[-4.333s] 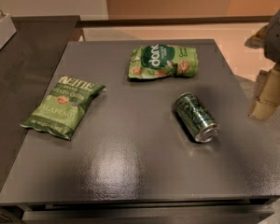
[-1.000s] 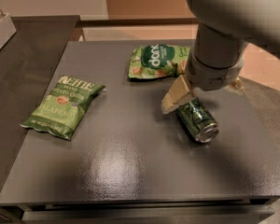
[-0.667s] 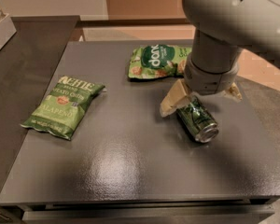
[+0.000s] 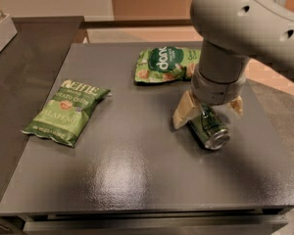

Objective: Place green can upright

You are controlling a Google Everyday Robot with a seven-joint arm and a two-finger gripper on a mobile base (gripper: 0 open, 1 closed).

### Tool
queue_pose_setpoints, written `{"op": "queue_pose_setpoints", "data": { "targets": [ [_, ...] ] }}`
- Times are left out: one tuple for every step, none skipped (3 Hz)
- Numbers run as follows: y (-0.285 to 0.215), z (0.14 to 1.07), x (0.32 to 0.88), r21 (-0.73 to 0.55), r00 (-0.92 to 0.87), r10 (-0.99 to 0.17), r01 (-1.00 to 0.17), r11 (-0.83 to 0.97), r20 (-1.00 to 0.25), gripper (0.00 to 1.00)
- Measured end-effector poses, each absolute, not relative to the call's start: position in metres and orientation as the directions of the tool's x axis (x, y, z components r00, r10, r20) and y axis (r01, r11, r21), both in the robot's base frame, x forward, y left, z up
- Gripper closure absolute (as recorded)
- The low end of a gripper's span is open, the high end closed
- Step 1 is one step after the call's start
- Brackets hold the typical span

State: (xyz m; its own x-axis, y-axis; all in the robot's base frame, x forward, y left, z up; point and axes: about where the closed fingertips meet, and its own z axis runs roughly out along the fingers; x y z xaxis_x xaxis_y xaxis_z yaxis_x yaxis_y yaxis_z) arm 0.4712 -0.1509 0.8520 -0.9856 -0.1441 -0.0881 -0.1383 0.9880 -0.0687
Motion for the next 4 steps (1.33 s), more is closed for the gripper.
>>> {"op": "queue_pose_setpoints", "data": {
  "targets": [
    [-0.151, 0.846, 0.472, -0.053, -0.986, -0.146, -0.142, 0.988, -0.076, 0.41],
    [-0.151, 0.845, 0.474, -0.043, -0.985, -0.155, -0.152, 0.987, -0.079, 0.64],
    [-0.143, 0.864, 0.48, -0.042, -0.965, -0.219, -0.215, 0.976, -0.145, 0.88],
    [-0.135, 0.89, 0.49, -0.056, -0.91, -0.326, -0.322, 0.945, -0.257, 1.0]
  ]
}}
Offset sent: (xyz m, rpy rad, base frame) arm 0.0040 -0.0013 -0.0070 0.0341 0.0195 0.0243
